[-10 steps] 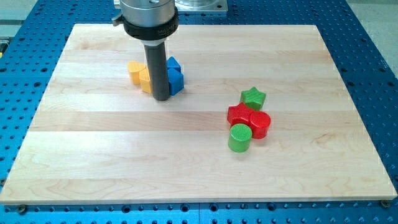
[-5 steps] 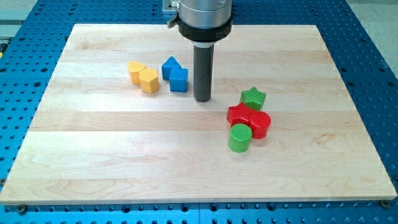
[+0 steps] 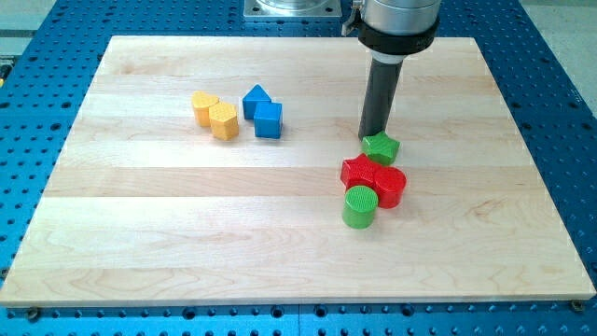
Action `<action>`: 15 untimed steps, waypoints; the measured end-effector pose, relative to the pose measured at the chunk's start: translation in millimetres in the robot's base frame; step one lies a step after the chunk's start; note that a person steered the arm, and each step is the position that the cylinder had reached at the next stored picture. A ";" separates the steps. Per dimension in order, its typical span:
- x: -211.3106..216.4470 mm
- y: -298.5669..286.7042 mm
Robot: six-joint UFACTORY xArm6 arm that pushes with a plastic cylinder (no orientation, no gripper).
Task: Push the green blocks to the bottom right corner of the board
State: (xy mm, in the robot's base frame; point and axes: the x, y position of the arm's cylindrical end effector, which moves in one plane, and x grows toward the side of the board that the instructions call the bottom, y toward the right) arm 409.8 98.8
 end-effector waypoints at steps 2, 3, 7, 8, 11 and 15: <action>0.4 -9.2; 2.7 -9.2; 67.7 46.2; 96.5 63.6; 102.7 111.0; 140.8 -91.2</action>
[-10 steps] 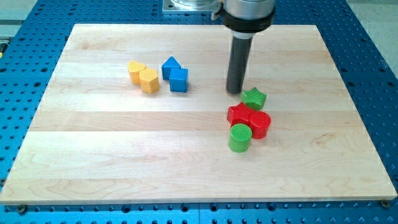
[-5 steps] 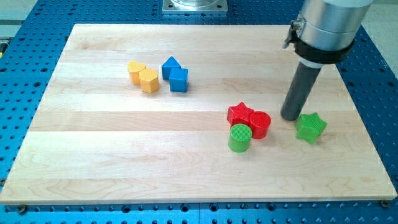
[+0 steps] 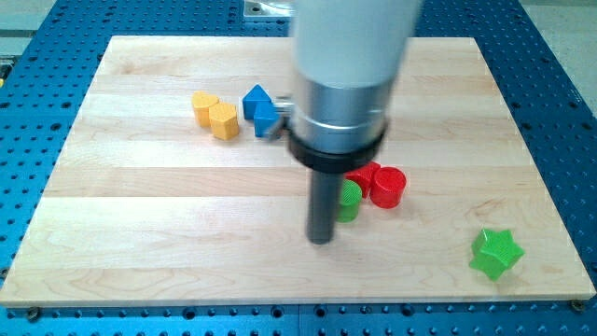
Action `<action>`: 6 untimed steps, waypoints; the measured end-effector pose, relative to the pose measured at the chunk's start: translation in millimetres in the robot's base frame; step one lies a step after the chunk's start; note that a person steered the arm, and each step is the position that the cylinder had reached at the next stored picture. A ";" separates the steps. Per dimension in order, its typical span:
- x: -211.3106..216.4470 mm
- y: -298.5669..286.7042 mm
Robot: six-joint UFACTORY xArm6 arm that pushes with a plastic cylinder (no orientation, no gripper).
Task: Push the green blocks to the bottom right corner of the board
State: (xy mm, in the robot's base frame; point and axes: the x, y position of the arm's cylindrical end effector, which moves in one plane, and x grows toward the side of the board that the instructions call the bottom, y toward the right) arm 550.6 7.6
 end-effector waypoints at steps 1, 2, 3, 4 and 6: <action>-32.1 -2.7; -50.7 20.3; -27.7 45.6; -5.0 101.4; 5.5 67.0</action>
